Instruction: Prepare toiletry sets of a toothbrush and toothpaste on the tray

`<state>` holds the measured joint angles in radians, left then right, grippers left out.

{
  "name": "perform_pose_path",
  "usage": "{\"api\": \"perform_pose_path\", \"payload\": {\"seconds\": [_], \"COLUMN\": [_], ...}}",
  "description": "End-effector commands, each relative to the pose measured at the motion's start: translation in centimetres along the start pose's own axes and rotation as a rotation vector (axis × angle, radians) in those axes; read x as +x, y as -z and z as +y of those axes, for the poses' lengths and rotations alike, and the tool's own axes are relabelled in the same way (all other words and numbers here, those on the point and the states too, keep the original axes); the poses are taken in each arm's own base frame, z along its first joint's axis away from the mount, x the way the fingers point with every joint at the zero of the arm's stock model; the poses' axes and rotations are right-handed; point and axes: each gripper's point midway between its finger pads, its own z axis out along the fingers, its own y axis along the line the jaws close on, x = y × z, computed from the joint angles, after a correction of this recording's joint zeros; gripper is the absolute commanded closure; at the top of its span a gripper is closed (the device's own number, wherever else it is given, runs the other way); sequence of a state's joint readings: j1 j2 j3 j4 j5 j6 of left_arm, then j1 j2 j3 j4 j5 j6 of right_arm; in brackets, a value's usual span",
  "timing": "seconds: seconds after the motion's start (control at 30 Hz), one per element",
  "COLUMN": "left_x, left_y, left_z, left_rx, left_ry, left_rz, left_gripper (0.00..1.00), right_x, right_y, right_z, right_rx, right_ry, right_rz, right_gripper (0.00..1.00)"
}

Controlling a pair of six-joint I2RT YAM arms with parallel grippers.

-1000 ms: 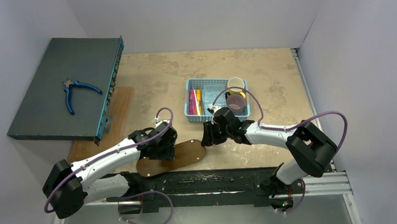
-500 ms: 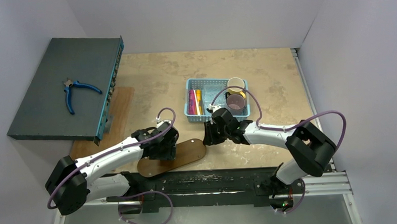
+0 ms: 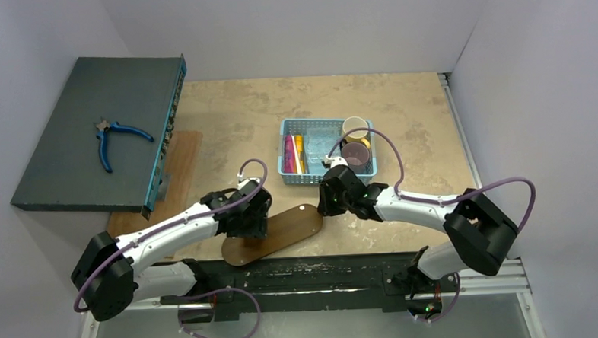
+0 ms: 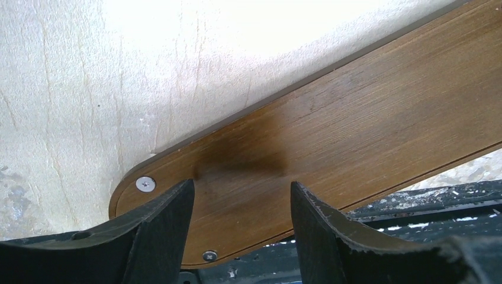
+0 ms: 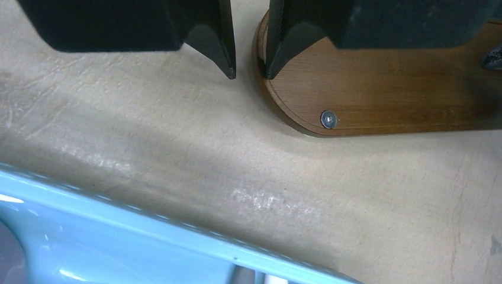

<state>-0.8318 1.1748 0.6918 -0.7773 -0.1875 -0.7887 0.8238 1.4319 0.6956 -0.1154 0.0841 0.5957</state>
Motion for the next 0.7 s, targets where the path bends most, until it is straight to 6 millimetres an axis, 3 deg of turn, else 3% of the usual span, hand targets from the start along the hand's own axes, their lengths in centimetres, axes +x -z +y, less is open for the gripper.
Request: {"api": "perform_pose_path", "payload": {"seconds": [0.0, 0.47, 0.67], "left_x": [-1.9, -2.8, -3.7], "left_y": [0.7, 1.3, 1.7], "left_z": [-1.0, -0.8, 0.1], "left_rx": [0.021, 0.006, -0.022], "left_ry": [-0.009, -0.004, 0.024], "left_rz": [-0.052, -0.086, -0.136], "left_gripper": [0.40, 0.38, 0.35], "right_x": [2.4, 3.8, 3.1], "right_y": [0.7, 3.0, 4.1], "right_z": [-3.8, -7.2, -7.0], "right_rx": [0.152, 0.288, 0.280], "right_ry": [-0.038, -0.161, -0.192], "right_rz": [0.036, -0.013, -0.042], "right_gripper": [0.76, 0.78, 0.78]}}
